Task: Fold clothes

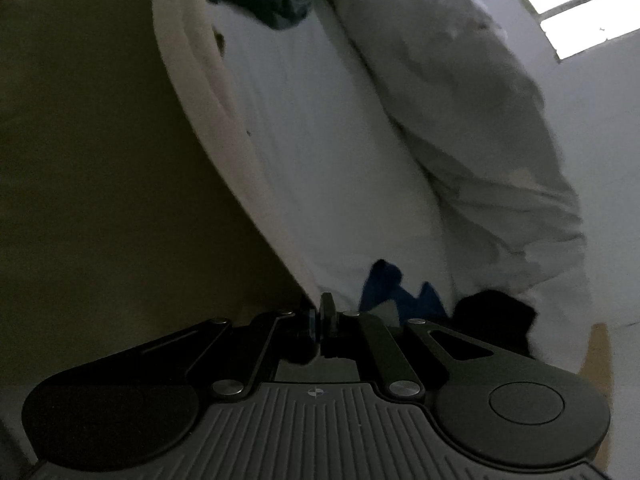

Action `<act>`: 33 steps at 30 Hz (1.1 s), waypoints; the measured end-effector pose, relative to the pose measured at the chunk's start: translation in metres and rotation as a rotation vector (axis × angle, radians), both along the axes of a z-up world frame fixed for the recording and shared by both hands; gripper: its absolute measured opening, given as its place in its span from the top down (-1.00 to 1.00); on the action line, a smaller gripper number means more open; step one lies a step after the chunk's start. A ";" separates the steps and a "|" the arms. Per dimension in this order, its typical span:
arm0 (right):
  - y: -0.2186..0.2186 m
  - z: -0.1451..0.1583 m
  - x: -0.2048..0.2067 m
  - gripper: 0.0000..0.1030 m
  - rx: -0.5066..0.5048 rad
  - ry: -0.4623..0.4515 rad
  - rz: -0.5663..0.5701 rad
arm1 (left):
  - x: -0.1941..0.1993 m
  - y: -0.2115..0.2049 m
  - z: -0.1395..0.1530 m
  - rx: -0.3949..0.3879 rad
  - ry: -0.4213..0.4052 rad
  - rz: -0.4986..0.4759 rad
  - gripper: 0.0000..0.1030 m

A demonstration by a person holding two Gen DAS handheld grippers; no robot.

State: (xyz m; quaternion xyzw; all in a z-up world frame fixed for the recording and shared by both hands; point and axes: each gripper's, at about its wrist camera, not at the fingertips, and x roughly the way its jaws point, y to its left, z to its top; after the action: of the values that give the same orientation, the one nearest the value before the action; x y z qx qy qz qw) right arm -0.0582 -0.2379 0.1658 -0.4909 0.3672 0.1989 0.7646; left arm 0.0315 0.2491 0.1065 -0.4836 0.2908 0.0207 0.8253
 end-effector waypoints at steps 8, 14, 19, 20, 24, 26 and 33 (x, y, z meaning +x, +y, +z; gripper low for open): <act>-0.013 -0.069 0.084 0.92 0.070 0.124 -0.091 | 0.058 -0.012 -0.047 0.113 0.124 -0.016 0.89; -0.041 -0.084 0.112 0.23 0.285 0.128 -0.263 | 0.059 -0.010 -0.065 0.140 -0.008 -0.062 0.62; -0.095 -0.069 0.108 -0.54 0.674 0.037 -0.565 | 0.027 0.001 -0.063 0.241 -0.141 -0.020 0.30; -0.107 -0.071 0.106 -0.62 0.743 0.062 -0.637 | 0.020 0.003 -0.063 0.264 -0.154 -0.007 0.08; -0.118 -0.085 0.086 -0.67 0.701 0.060 -0.724 | -0.014 0.003 -0.052 0.346 -0.234 0.015 -0.26; -0.112 -0.088 0.075 -0.93 0.602 0.003 -0.729 | -0.032 0.002 -0.045 0.368 -0.269 0.003 -0.51; -0.079 -0.075 0.036 -0.99 0.416 -0.093 -0.614 | -0.098 -0.044 -0.050 0.331 -0.356 -0.194 -0.89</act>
State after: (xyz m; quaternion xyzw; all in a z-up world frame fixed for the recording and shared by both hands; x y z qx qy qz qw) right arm -0.0217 -0.3168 0.0903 -0.2006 0.4138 0.0083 0.8880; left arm -0.0660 0.2054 0.0569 -0.3080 0.1784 -0.0967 0.9295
